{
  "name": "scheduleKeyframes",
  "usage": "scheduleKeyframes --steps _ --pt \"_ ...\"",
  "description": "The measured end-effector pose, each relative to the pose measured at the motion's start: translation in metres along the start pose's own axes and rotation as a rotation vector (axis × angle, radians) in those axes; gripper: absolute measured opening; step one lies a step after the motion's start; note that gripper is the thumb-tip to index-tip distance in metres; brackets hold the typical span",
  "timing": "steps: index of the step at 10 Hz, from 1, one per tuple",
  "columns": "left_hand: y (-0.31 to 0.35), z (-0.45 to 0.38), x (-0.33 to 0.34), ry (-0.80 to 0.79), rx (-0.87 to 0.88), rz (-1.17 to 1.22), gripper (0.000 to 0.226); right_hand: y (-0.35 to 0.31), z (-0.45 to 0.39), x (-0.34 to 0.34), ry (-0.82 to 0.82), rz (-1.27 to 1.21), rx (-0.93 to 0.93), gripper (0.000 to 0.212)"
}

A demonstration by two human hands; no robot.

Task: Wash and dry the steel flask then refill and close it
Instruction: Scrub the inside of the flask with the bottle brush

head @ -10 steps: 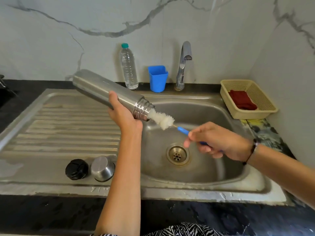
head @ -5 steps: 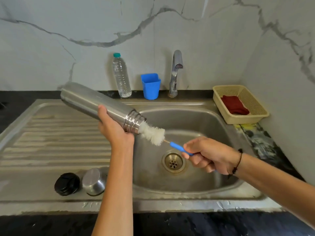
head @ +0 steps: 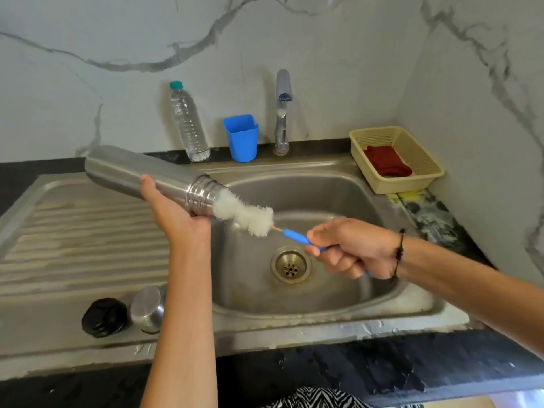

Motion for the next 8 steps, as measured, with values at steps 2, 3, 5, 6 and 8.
scheduleKeyframes --steps 2,3,5,6,8 --pt "0.003 0.002 -0.01 0.079 0.118 -0.048 0.052 -0.01 0.009 -0.011 0.52 1.051 -0.222 0.017" --pt "0.004 0.006 -0.012 0.127 0.111 -0.052 0.046 -0.03 0.033 0.0 0.864 1.588 -0.514 0.004" --pt "0.001 0.012 -0.017 0.181 0.062 -0.137 0.052 -0.031 0.034 0.006 1.057 1.539 -0.667 0.01" --pt "0.003 0.013 -0.022 0.207 0.062 -0.127 0.053 -0.034 0.035 0.013 1.002 1.399 -0.758 0.013" --pt "0.002 0.008 -0.029 0.162 0.069 -0.075 0.052 -0.006 0.002 -0.007 0.266 0.442 -0.118 0.028"
Point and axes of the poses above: each hand's wrist, its own z-axis away from the middle knuckle, its own x-axis out of the palm, y = z × x, the point moved 7 cm from there along -z, towards the middle knuckle, and after that the axes turned 3 degrees about -y, right-handed, at the moved point
